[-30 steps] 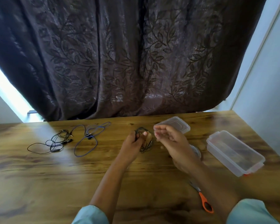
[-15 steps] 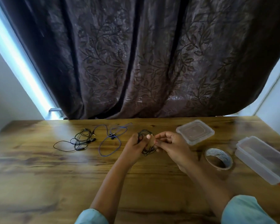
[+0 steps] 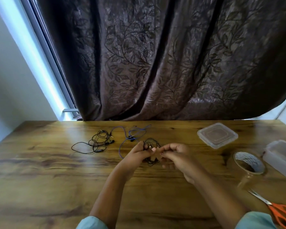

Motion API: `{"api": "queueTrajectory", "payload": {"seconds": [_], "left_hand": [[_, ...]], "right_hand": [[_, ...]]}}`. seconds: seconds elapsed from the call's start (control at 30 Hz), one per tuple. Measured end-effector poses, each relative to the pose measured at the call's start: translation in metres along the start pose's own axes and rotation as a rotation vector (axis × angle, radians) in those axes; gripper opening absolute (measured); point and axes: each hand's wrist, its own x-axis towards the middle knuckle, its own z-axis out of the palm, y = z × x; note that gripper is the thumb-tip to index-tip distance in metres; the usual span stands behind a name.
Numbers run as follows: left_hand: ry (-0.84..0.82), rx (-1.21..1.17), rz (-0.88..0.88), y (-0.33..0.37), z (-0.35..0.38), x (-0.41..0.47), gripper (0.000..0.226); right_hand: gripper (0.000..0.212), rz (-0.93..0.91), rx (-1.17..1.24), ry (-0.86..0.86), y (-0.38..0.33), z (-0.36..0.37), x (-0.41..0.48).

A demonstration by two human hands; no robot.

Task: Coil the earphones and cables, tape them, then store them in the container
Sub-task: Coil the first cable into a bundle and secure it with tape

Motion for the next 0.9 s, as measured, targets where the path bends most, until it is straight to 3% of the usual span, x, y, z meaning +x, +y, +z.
{"api": "queueTrajectory", "payload": {"seconds": [0.03, 0.13, 0.17, 0.23, 0.33, 0.63, 0.9], "left_hand": [[-0.017, -0.009, -0.008, -0.002, -0.002, 0.000, 0.023], [0.009, -0.091, -0.062, -0.004, -0.005, -0.002, 0.078], [0.045, -0.145, -0.066, -0.004, -0.007, -0.002, 0.085], [0.090, -0.167, -0.062, -0.003, -0.013, 0.000, 0.074], [0.105, -0.015, -0.037, -0.001, -0.012, 0.007, 0.029], [0.305, 0.247, 0.188, 0.003, 0.015, 0.018, 0.034], [0.331, 0.542, 0.387, -0.006, 0.031, 0.020, 0.028]], "right_hand": [[0.012, -0.001, -0.006, 0.006, 0.000, 0.002, 0.000], [0.015, -0.011, -0.042, 0.060, -0.002, 0.000, 0.003], [0.015, -0.011, -0.038, 0.086, -0.003, -0.003, 0.004], [0.013, -0.013, -0.006, 0.120, -0.004, -0.008, 0.007], [0.010, -0.033, 0.026, 0.101, -0.005, -0.008, 0.009], [0.024, -0.055, -0.023, 0.078, 0.003, 0.015, 0.019], [0.024, -0.019, 0.154, 0.157, 0.003, 0.022, 0.029]]}}
